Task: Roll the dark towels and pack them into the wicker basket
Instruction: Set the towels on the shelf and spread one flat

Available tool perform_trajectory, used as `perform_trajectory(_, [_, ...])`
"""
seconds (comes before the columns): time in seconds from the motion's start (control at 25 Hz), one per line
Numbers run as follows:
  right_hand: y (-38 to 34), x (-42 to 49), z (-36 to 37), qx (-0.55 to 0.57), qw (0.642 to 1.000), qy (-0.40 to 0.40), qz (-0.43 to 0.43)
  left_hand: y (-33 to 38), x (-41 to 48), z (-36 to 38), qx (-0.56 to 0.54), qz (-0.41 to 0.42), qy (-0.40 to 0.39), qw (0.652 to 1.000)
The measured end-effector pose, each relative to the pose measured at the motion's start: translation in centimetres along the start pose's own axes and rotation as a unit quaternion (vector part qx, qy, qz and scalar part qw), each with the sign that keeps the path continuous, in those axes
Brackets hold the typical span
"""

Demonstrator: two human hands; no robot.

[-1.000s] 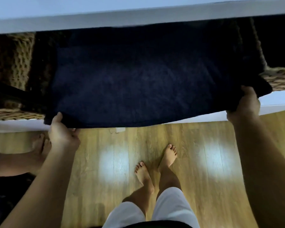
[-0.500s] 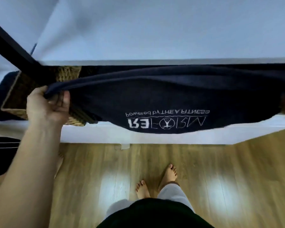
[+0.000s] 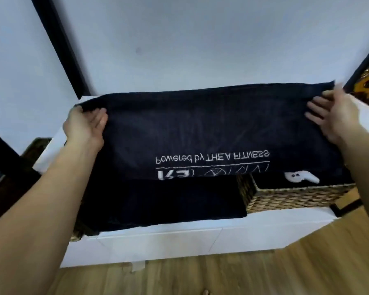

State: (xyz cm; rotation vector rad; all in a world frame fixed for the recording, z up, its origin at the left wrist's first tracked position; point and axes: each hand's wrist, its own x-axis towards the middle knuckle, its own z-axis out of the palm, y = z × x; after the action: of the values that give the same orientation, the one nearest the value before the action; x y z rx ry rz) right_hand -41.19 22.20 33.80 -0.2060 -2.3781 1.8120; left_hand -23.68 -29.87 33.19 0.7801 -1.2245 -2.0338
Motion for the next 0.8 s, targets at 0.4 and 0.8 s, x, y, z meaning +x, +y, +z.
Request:
perform_trajectory(0.4, [5.2,9.7,2.9,-0.587,0.790,-0.159,-0.078,-6.8,7.1,7.6,0.805,0.149,-0.218,0.531])
perform_trajectory(0.8, [5.3,16.8,3.9,-0.508,0.847,-0.087,-0.127,-8.6,11.5,12.5,0.734,0.281,-0.153,0.599])
